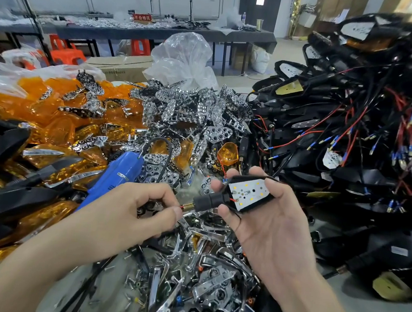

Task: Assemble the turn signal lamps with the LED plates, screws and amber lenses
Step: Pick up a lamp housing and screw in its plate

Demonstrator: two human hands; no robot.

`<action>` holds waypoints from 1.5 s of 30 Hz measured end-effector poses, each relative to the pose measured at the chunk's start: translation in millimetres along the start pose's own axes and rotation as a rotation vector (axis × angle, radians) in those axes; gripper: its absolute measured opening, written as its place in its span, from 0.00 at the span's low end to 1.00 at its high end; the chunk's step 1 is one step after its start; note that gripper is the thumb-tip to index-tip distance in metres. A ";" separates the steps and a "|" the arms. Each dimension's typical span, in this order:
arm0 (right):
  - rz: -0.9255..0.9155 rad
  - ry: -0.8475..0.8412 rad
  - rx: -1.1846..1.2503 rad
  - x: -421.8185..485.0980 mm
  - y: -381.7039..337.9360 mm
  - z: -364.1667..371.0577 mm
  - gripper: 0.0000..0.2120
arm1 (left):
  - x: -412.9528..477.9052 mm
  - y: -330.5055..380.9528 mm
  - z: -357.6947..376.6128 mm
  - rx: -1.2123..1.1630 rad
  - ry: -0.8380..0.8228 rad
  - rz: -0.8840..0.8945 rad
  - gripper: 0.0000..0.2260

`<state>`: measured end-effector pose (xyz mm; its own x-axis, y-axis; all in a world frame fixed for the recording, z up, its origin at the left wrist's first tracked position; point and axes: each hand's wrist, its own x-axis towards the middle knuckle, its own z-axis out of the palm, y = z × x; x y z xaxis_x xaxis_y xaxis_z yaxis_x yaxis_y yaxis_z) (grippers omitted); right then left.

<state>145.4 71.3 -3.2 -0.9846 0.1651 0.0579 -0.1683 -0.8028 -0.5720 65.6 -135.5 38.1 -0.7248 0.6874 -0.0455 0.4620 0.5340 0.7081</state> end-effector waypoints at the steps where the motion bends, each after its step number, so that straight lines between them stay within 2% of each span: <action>1: -0.003 -0.003 -0.002 0.2 -0.1 0.3 0.08 | -0.1 0.1 -0.1 -0.001 0.002 0.001 0.17; 14: -0.016 -0.031 -0.021 1.0 -0.3 -1.2 0.10 | -0.7 2.1 0.3 0.030 0.003 -0.003 0.16; 25: -0.009 -0.013 -0.015 -0.8 0.6 3.2 0.10 | -4.1 3.9 -2.6 0.036 -0.039 -0.041 0.19; 30: -0.008 -0.015 -0.016 -1.5 0.8 3.9 0.10 | -6.0 2.9 -5.0 0.051 -0.042 -0.041 0.25; 40: -0.001 -0.011 -0.009 -1.0 0.8 4.0 0.11 | -4.3 1.1 -5.3 0.071 -0.019 -0.025 0.17; 45: -0.004 -0.012 -0.007 -1.0 1.2 3.8 0.12 | -4.2 -0.1 -5.5 0.053 -0.023 -0.024 0.21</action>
<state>145.9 67.9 -0.8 -0.9844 0.1612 0.0701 -0.1718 -0.7983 -0.5772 65.8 -141.1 42.0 -0.7247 0.6845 -0.0788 0.4713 0.5758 0.6681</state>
